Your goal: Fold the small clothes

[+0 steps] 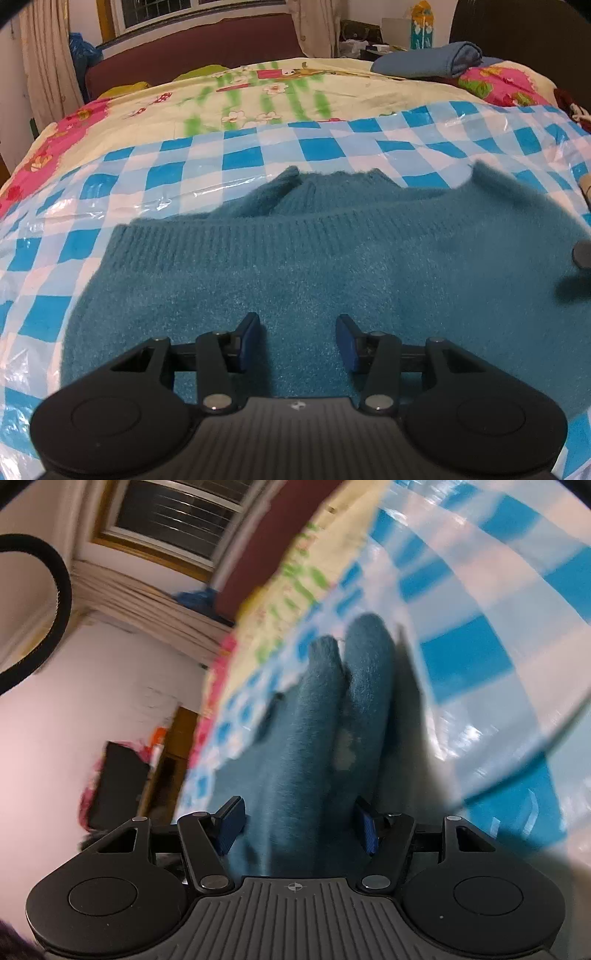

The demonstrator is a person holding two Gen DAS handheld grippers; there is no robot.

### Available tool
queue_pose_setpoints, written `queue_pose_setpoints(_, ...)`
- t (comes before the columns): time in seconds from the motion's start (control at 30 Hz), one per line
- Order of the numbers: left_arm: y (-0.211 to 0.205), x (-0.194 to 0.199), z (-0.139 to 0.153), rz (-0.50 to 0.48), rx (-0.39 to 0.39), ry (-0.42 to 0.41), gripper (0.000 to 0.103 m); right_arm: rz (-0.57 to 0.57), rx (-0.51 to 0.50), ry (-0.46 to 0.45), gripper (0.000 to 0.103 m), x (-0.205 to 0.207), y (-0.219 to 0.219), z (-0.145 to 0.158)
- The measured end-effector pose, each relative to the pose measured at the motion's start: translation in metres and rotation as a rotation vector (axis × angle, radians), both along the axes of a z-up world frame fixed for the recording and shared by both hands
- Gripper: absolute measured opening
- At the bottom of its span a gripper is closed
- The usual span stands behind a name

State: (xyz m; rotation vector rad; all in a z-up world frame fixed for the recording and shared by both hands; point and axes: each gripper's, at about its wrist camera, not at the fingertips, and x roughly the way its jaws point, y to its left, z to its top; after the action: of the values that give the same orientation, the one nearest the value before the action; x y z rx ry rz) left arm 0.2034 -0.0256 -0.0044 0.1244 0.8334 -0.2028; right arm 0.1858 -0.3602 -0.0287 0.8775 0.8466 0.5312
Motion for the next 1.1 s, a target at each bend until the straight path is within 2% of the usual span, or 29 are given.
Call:
queue_pose_setpoints(0.1,-0.002,0.000,0.006,0.010,-0.003,-0.033,0.049,-0.024,-0.032,0.113,0.063,0.014,0.002,-0.024)
queue_pose_setpoints(0.13,-0.003,-0.001,0.011,0.011,-0.007,-0.067,0.049,-0.036,-0.061,0.166,0.057,0.017,0.004,-0.033)
queue_pose_setpoints(0.2,-0.007,-0.001,0.017,0.001,0.002,-0.133,0.049,-0.033,-0.096,0.178,0.053,0.019,0.011,-0.033)
queue_pose_setpoints(0.23,-0.011,0.000,0.017,-0.009,0.022,-0.164,0.049,-0.027,-0.106,0.175,0.046,0.018,0.013,-0.029)
queue_pose_setpoints(0.27,-0.014,0.002,0.015,-0.020,0.045,-0.187,0.049,-0.033,-0.089,0.181,0.041,0.018,0.011,-0.027)
queue_pose_setpoints(0.3,-0.017,0.005,0.008,-0.034,0.067,-0.199,0.049,-0.049,-0.047,0.193,0.034,0.017,0.007,-0.027)
queue_pose_setpoints(0.33,-0.018,0.009,0.000,-0.045,0.082,-0.199,0.049,-0.066,0.008,0.205,0.031,0.016,0.002,-0.027)
queue_pose_setpoints(0.4,-0.019,0.015,-0.017,-0.063,0.113,-0.181,0.050,-0.098,0.100,0.202,0.029,0.011,-0.007,-0.025)
queue_pose_setpoints(0.47,-0.020,0.012,-0.030,-0.093,0.127,-0.220,0.050,-0.117,0.180,0.175,0.028,0.004,-0.007,-0.017)
queue_pose_setpoints(0.57,-0.018,0.008,-0.030,-0.081,0.103,-0.240,0.046,-0.116,0.192,0.144,0.028,0.007,0.008,0.006)
queue_pose_setpoints(0.6,-0.016,0.008,-0.025,-0.066,0.075,-0.227,0.044,-0.114,0.186,0.137,0.028,0.009,0.014,0.015)
queue_pose_setpoints(0.63,-0.013,0.007,-0.015,-0.057,0.013,-0.216,0.042,-0.117,0.181,0.134,0.028,0.011,0.017,0.023)
queue_pose_setpoints(0.67,-0.012,0.001,-0.009,-0.081,-0.026,-0.246,0.042,-0.123,0.174,0.134,0.028,0.013,0.022,0.031)
queue_pose_setpoints(0.7,-0.015,-0.003,-0.008,-0.098,-0.007,-0.280,0.042,-0.127,0.171,0.135,0.028,0.015,0.028,0.035)
queue_pose_setpoints(0.73,-0.021,-0.005,-0.016,-0.119,0.055,-0.293,0.042,-0.127,0.170,0.136,0.028,0.019,0.031,0.041)
queue_pose_setpoints(0.77,-0.023,-0.005,-0.025,-0.126,0.077,-0.281,0.042,-0.131,0.162,0.138,0.028,0.022,0.037,0.047)
queue_pose_setpoints(0.83,-0.016,-0.005,-0.040,-0.111,0.017,-0.276,0.042,-0.120,0.134,0.148,0.028,0.027,0.052,0.053)
queue_pose_setpoints(0.9,-0.013,-0.004,-0.035,-0.119,0.001,-0.264,0.041,-0.111,0.106,0.126,0.028,0.033,0.071,0.061)
queue_pose_setpoints(1.0,0.024,-0.004,-0.009,-0.090,-0.151,-0.181,0.041,-0.118,0.082,0.111,0.028,0.040,0.094,0.073)
queue_pose_setpoints(1.03,0.039,-0.010,0.000,-0.077,-0.169,-0.193,0.041,-0.113,0.067,0.107,0.028,0.042,0.100,0.078)
queue_pose_setpoints(1.1,0.063,-0.022,0.007,-0.052,-0.126,-0.221,0.041,-0.106,0.024,0.107,0.028,0.050,0.115,0.085)
